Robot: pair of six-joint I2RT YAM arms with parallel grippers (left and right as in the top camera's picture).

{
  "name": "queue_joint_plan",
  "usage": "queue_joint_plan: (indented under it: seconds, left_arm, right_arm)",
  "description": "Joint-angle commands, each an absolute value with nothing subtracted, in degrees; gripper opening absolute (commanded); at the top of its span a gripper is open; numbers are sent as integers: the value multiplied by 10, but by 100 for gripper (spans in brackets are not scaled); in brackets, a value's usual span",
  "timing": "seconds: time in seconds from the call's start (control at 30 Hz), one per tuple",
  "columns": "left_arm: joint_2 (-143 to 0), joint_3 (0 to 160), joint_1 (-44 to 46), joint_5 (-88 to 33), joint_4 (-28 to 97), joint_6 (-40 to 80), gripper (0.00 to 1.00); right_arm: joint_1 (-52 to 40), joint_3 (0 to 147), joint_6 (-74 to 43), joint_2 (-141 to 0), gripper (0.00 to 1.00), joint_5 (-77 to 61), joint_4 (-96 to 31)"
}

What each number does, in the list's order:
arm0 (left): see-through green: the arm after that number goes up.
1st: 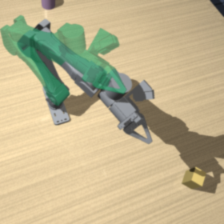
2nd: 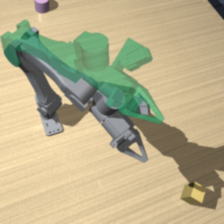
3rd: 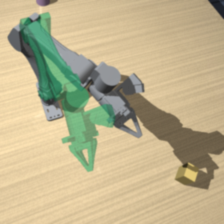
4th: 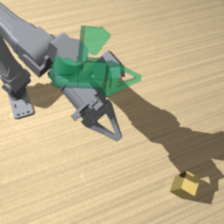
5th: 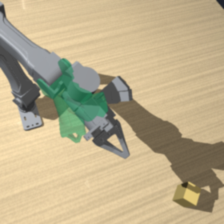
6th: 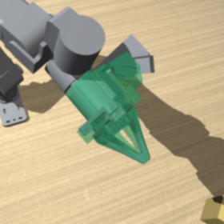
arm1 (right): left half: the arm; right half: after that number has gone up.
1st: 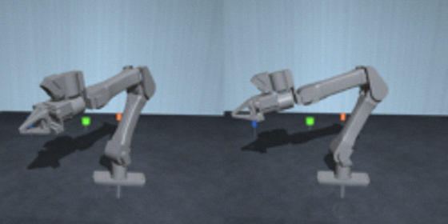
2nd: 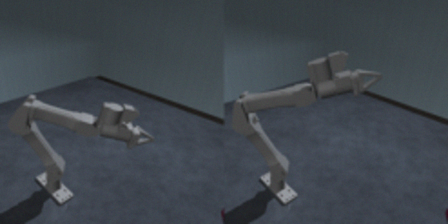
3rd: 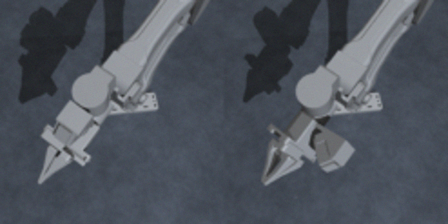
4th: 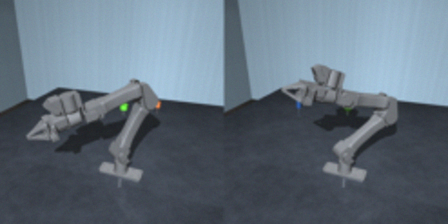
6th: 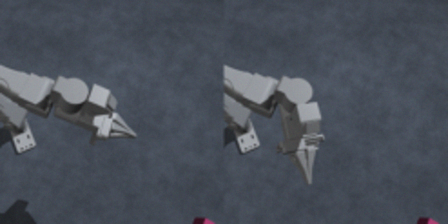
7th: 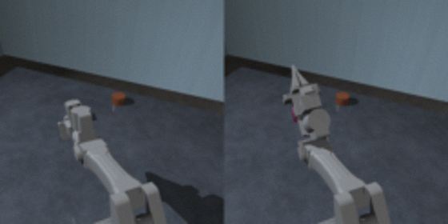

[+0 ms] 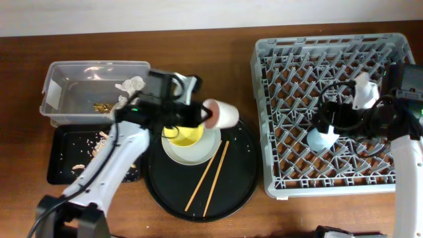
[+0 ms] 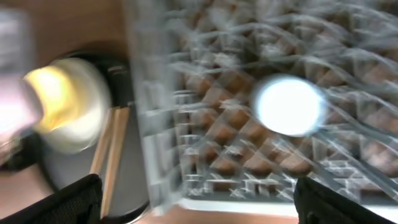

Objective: Sort waste into correct bins and load items into the dishwasher rack
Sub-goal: 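Grasp the pink cup with the left gripper and lift it, then hand the pink cup from the left gripper to the right gripper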

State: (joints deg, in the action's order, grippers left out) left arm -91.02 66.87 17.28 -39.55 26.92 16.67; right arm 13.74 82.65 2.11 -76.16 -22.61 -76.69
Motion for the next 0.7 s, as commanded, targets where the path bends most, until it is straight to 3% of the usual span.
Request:
queue_joint_plan:
  seconds: [0.0,0.13,0.43,0.67]
  left_arm:
    - [-909,675,131,-600,233,228,0]
    - [-911,675,126,-692,200,229,0]
    - [-911,675,127,-772,173,229,0]
    - [-911,675,127,-815,165,229,0]
  right_arm:
    - [127,814,144,-771,99,-470,-767]
    - [79,785,196,-782,99,-598,-750]
    - [-58,766,197,-830,99,-716,-627]
    - [-104,766,197,-848,97,-792,-544]
